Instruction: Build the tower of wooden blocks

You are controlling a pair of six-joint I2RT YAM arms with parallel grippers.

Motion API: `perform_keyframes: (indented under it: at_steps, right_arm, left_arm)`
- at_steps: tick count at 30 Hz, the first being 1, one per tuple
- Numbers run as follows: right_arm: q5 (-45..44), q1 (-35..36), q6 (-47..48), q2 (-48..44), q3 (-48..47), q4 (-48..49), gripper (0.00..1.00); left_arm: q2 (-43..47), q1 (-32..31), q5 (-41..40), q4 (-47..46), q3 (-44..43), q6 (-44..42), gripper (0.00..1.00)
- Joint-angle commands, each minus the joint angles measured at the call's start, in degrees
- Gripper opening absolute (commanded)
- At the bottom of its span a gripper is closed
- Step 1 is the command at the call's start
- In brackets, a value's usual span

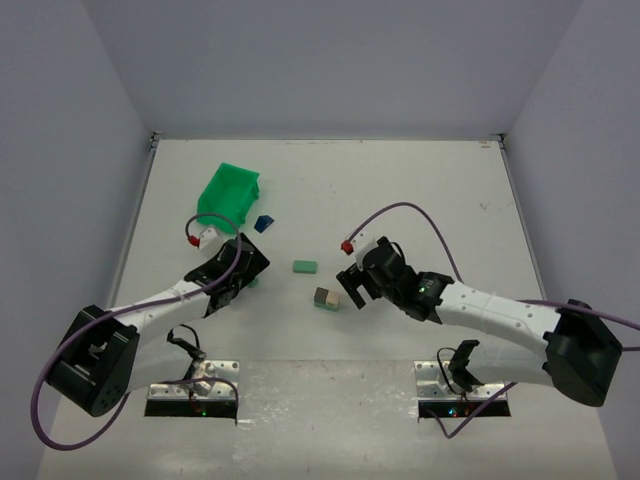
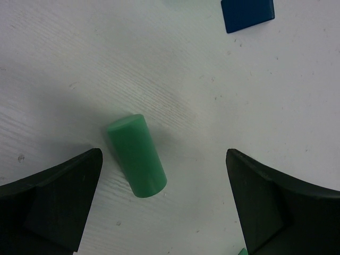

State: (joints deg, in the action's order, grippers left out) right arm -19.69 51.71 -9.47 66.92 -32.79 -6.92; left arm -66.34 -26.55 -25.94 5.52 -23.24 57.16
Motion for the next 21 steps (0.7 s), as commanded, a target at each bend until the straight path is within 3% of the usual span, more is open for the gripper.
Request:
perform_keyframes:
  at_steps: [1,6,9,21]
  right_arm:
    - [-1.16,-0.21,2.69,-1.82,-5.13,1.08,0.99]
    - [5.62,-0.30,6.39,1.81,-9.96,3.84,0.99]
    - [11.62,-0.30,10.95,9.21,-16.58,5.50,0.99]
    - [22.15,-0.41,22.44,36.28,-38.46,-5.46,0.99]
  left_arm:
    - [3.86,-0.50,-1.65,0.57,-1.14,1.64,1.00]
    - [8.68,-0.52,-2.19,3.76,-1.19,2.40,1.00]
    - [14.10,-0.69,-2.67,6.96,-0.85,3.35,1.00]
    - [28.04,-0.79,-9.45,19.56,-1.45,8.99,1.00]
